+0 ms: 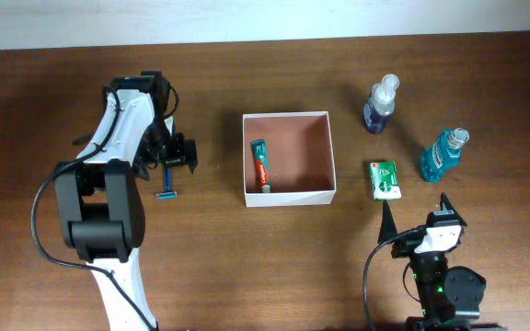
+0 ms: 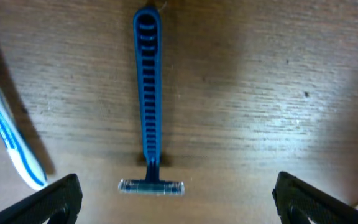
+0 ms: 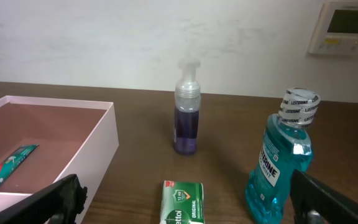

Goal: Pack container
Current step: 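Move the left gripper back toward the blue razor, then lower the left gripper onto the blue razor handle and grasp it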

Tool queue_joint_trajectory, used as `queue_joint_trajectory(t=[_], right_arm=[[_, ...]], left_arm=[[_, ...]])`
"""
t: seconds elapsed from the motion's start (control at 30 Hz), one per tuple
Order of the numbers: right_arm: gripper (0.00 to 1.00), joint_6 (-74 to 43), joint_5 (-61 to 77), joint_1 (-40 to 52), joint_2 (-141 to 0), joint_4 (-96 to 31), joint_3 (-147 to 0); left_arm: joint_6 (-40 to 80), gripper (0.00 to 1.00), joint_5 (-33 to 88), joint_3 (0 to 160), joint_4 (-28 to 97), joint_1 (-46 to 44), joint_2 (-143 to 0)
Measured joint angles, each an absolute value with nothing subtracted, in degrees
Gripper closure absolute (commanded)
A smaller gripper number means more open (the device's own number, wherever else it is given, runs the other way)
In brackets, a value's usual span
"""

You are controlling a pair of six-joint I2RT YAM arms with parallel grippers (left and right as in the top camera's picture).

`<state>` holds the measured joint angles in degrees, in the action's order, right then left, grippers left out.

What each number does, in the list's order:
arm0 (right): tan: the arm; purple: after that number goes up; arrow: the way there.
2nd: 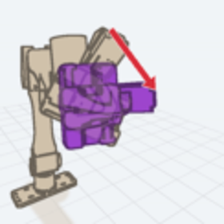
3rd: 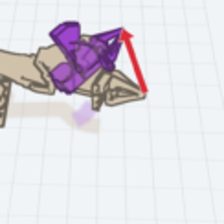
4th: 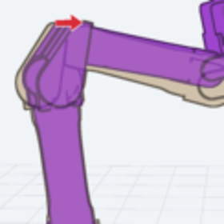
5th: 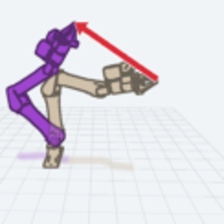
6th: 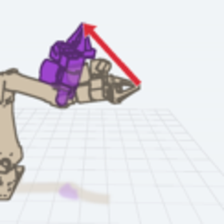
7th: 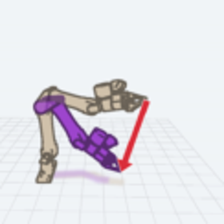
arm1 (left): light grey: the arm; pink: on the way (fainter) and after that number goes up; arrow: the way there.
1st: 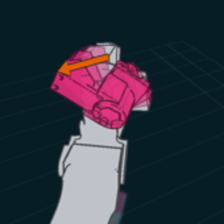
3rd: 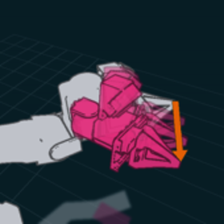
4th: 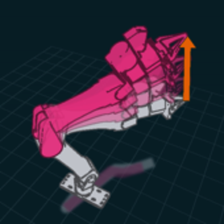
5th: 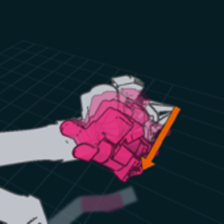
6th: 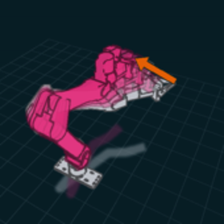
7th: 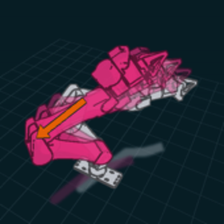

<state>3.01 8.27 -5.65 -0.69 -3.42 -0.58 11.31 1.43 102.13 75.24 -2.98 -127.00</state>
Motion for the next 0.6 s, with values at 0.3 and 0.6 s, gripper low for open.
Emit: queue_joint_trajectory(t=[0.3, 0.6], right_arm=[[0.02, 3.0, 8.3, -5.7, -0.7, -3.4, -0.6], [0.02, 3.0, 8.3, -5.7, -0.7, -3.4, -0.6]], left_arm=[[10.0, 0.01, 1.5, 99.2, 71.0, -3.0, -127.0], [9.8, 0.01, 1.5, 98.5, 67.3, -3.0, -127.0]])
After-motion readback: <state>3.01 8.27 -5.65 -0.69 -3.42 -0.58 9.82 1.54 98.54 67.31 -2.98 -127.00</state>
